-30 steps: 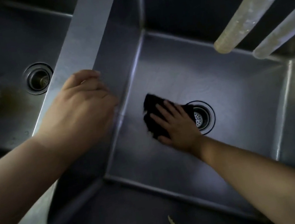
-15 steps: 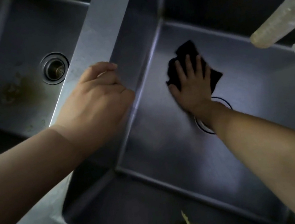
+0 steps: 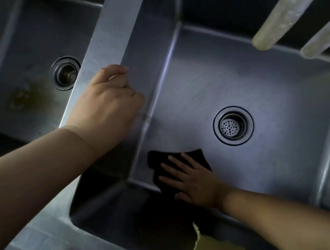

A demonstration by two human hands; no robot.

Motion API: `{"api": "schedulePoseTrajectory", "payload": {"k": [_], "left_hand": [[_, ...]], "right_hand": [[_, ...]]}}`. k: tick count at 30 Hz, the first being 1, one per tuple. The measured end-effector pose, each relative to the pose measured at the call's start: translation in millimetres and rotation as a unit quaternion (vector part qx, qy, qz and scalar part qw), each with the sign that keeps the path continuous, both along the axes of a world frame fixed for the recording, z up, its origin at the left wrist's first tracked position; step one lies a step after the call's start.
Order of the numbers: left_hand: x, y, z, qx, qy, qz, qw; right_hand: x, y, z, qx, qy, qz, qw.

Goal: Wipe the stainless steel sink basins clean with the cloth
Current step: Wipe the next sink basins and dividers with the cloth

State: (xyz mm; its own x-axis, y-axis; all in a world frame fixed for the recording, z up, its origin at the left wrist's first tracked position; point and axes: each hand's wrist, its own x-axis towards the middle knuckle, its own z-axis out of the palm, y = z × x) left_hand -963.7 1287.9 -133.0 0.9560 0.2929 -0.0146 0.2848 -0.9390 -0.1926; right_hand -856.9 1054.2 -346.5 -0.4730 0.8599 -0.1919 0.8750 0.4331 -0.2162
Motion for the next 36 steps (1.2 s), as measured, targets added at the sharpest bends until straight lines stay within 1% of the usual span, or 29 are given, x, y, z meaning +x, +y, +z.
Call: {"api": "schedulePoseTrajectory", "payload": {"k": [2,5,9,11,14,18,22,26,31,36], "left_hand": [[0.9,-1.3,1.0,0.008,0.0,-0.002,1.0],[1.2,-1.2,1.7,0.012,-0.002,-0.004,1.0],[1.3,-1.2,2.5,0.009,-0.005,-0.011,1.0],[1.6,-1.0,1.8,0.006,-0.004,-0.016,1.0],[1.5,-0.3,0.8,0.01,-0.009,-0.022,1.0],[1.1,-1.4,-1.9,0.025,-0.009,-0.041,0.999],[-1.0,-1.5,-6.8,0.039,-0.012,-0.062,0.997],[-0.9,0.7,-7.6,0.005,-0.009,-0.092,0.996],[-0.3,1.7,-6.2,-0.008,0.006,-0.082,0.997],[-0.1,1.9,-7.0,-0.003,-0.001,-0.082,0.997]], "right_hand": [[19.1,-27.5,6.2,-0.007,-0.007,0.006,1.0],[46.3,-62.9,10.1,-0.008,-0.032,-0.01,0.999],[55.7,-71.9,11.2,-0.031,-0.038,-0.037,0.998],[53.0,-56.8,10.2,-0.023,-0.017,-0.047,0.998],[53.3,-8.9,5.7,0.001,0.014,-0.079,0.997],[69.4,77.4,2.5,0.023,-0.003,-0.162,0.987],[109.0,131.1,1.1,0.052,-0.025,-0.254,0.966],[154.2,143.8,3.5,0.023,-0.04,-0.339,0.94],[205.9,125.6,11.7,0.015,-0.05,-0.406,0.912],[229.8,67.1,19.5,0.0,-0.072,-0.47,0.88]]}}
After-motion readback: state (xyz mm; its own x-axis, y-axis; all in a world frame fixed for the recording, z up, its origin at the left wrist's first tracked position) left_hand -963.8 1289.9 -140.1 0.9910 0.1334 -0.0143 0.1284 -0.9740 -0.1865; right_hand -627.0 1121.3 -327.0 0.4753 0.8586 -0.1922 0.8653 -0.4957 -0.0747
